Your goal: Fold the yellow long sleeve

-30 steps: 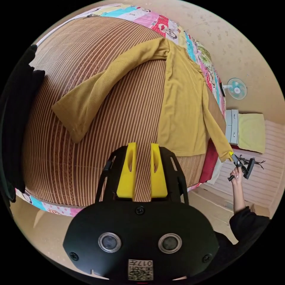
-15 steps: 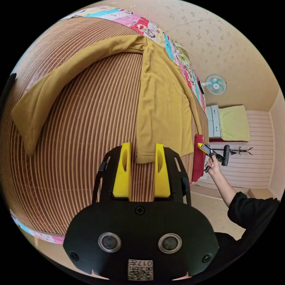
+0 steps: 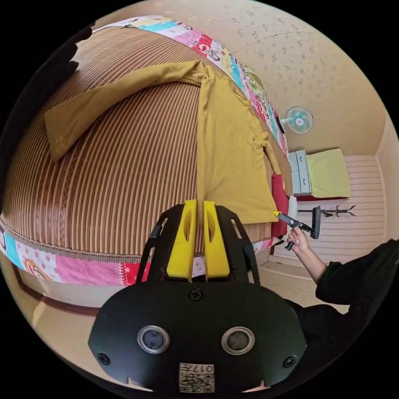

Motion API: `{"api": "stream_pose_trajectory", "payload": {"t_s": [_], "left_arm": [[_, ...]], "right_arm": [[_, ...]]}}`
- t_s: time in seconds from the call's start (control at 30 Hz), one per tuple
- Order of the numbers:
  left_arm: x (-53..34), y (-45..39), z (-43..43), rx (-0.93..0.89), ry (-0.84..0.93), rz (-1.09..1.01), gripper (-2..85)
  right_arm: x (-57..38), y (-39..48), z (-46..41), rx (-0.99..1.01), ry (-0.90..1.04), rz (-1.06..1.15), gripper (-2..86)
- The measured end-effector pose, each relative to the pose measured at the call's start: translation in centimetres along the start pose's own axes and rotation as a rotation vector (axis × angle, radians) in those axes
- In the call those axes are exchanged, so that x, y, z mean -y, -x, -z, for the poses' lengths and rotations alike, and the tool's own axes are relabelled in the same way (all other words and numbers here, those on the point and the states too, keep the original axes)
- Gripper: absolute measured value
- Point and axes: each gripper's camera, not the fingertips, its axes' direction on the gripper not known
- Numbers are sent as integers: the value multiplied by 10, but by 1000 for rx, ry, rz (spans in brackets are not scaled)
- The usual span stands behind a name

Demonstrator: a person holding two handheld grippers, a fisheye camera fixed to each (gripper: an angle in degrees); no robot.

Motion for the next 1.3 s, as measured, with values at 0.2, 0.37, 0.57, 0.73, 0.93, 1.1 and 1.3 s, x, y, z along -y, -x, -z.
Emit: {"api": "stream_pose_trajectory", "payload": {"t_s": [0.2,0.37,0.57,0.73,0.93,1.1,1.3], "left_arm": [[-76,31,45,122,1,154,46],[-117,24,115,222,-152,216,67],[-105,-53,100,112,-90,33,67],[-116,-133,63,13,-35,-82,66],[-133,-182,66,34,-141,-55,67],[-143,-193,60,23,-169,19,67],[-145,-208,47,-1,-171,62,67]], "right_arm": [[-72,-25,25,70,84,-85,35],[-82,-81,109,167,-68,-162,57],[-11,-228,237,279,-361,-297,74],[66,-411,270,217,-374,-552,91],[91,-552,244,401,-176,-930,127],[90,-573,232,433,-250,-996,121],[78,-582,218,401,-281,-1043,57]]}}
